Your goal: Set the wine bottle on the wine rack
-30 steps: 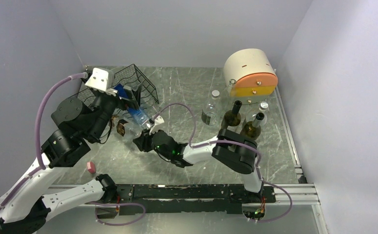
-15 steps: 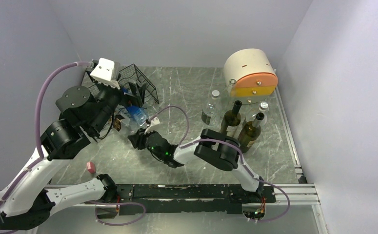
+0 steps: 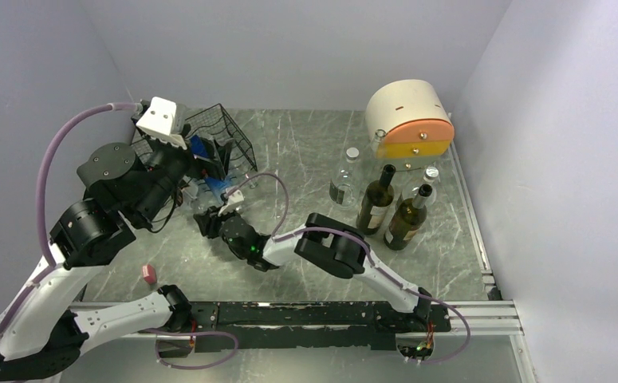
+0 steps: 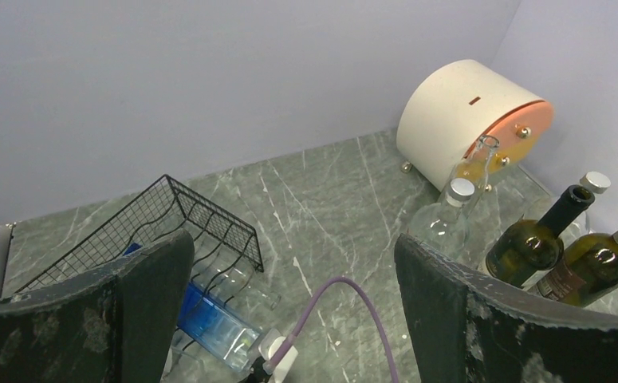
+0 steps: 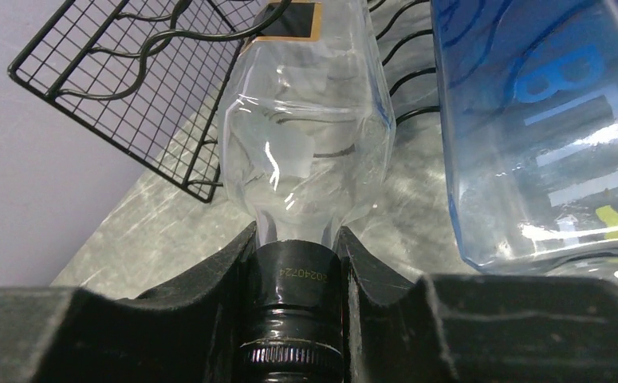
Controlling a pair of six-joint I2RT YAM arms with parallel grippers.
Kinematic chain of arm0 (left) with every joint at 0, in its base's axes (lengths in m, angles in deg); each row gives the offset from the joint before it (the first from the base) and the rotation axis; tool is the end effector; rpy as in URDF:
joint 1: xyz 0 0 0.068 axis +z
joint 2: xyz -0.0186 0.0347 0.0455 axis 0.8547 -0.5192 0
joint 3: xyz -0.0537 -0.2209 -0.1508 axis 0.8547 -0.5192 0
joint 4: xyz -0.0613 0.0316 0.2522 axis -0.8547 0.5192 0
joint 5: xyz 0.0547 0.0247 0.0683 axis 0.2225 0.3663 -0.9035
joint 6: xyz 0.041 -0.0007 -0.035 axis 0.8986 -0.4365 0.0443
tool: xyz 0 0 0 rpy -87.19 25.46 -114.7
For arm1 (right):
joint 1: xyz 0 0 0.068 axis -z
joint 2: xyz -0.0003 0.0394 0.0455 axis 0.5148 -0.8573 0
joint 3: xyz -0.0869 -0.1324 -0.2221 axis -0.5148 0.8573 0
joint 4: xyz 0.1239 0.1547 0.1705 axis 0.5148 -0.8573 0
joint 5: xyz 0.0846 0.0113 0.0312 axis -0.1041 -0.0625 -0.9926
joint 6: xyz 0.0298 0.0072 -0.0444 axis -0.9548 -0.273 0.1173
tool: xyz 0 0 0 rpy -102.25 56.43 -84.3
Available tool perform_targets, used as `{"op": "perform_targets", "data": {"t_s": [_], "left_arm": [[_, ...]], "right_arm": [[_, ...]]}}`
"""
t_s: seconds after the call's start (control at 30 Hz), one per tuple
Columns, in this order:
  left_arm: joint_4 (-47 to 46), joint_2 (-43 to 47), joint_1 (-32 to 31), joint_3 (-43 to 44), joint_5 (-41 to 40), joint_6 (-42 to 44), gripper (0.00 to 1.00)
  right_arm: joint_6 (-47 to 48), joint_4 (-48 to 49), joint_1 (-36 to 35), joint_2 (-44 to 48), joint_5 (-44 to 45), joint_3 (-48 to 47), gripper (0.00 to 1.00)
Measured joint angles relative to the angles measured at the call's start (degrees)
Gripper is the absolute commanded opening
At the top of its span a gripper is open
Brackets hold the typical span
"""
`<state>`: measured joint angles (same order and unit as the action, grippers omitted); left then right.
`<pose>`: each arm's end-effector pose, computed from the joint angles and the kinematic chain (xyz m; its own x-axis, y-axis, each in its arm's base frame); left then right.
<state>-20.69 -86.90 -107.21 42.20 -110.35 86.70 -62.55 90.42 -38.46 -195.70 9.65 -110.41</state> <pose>0.1030 -0.0926 0.5069 -0.0045 -0.0674 -0.9977 0.3782 0.9235 -0.0641 0.1924 0.4714 0.1140 -0.3772 0.3433 -0.8602 -0.5964 0.6205 0.5092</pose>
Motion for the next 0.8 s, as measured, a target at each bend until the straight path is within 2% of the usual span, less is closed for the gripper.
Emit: {"op": "perform_targets", "data": {"t_s": [0.43,0.5,0.8], "left_arm": [[1.3,0.1,0.0,0.0,0.0,0.1,1.00],[1.4,0.0,0.0,0.0,0.0,0.1,1.00],[1.4,-0.8,0.0,0.0,-0.1,0.3,1.00]], "right_arm": [[6.4,3.4,0.0,-4.0,4.5,-4.1,0.00],[7.2,3.3,0.1,-5.5,4.6,-6.2,0.07],[8.8,0.1,0.2,-9.8,4.6,-15.5,0.63]]}}
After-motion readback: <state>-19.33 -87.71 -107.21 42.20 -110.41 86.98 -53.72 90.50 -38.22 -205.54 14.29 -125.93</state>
